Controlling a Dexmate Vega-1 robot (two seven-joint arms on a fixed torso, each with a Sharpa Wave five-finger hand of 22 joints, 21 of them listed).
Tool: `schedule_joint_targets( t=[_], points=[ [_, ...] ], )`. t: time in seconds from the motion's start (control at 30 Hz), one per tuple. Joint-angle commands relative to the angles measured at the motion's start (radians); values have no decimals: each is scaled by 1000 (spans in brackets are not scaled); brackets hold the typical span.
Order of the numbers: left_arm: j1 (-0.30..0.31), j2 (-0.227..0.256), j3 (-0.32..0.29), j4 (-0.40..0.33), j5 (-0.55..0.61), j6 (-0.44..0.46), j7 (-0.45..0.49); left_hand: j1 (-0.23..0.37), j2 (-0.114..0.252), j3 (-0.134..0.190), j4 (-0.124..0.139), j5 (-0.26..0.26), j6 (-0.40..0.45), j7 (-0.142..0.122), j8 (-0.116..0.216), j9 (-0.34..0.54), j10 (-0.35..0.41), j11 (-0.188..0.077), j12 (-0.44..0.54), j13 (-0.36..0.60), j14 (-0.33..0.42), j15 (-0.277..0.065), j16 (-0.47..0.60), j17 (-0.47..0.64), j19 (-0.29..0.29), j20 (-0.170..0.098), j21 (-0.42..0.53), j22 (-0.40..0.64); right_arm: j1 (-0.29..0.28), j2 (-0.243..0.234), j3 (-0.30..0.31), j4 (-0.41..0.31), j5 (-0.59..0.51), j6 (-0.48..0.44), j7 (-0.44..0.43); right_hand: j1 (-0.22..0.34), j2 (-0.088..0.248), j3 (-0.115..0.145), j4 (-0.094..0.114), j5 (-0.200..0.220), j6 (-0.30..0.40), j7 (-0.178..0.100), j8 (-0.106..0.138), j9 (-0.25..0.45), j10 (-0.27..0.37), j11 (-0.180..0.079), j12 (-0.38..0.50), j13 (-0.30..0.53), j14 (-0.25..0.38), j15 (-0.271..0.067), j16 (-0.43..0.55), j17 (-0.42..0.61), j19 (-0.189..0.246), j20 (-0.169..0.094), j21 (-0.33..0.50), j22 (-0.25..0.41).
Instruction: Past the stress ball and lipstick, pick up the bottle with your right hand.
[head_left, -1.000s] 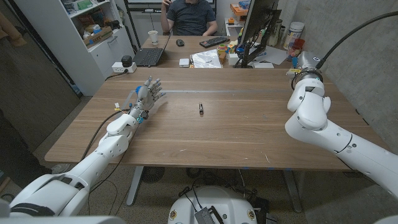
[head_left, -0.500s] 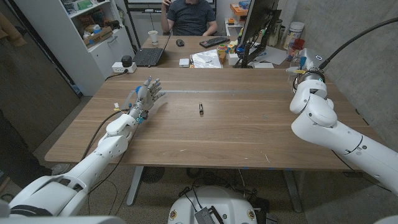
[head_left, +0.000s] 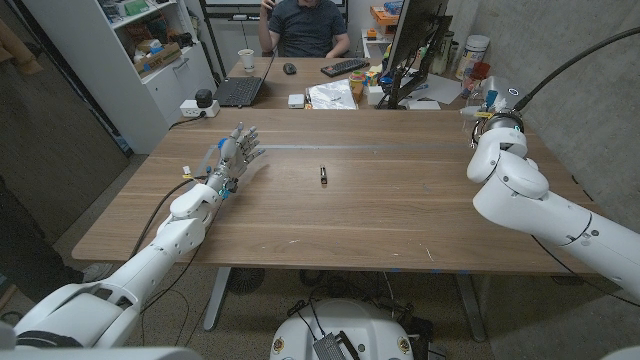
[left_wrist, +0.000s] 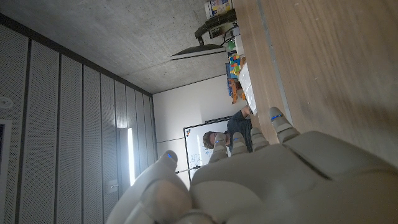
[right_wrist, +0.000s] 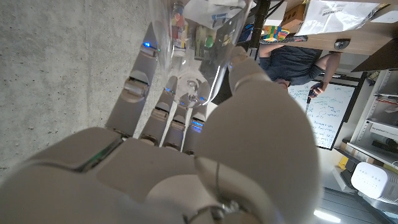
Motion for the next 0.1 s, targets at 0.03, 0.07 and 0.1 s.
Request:
schedule_joint_targets(
  t=[0.03, 0.07, 0.1],
  points=[
    [4, 2, -2, -4, -2, -1, 3, 2, 12, -2, 2, 4, 5, -7, 6, 3, -4, 0, 7, 2, -6, -2, 4, 4, 6, 4, -3, 5, 29, -34, -27, -18, 99, -20, -63, 329, 321, 49, -43, 5, 12, 3, -3, 4, 9, 0, -1, 3, 42, -193, 7, 3, 49, -96, 6, 2],
    [5, 1, -4, -4, -5, -1, 3, 2, 12, -2, 2, 4, 5, -6, 6, 3, -5, 0, 6, 2, -5, -2, 4, 4, 6, 4, -3, 5, 32, -37, -30, -20, 104, -23, -66, 329, 321, 49, -43, 5, 12, 3, -3, 4, 9, 1, -1, 3, 42, -193, 7, 3, 49, -96, 6, 2],
    [5, 1, -4, -4, -3, -3, 3, 2, 12, -2, 2, 4, 5, -6, 6, 3, -5, 0, 6, 2, -6, -2, 4, 4, 6, 4, -4, 5, 29, -38, -27, -22, 110, -19, -74, 329, 321, 49, -43, 5, 12, 3, -3, 4, 9, 0, -2, 3, 42, -192, 7, 3, 49, -95, 6, 2]
  ],
)
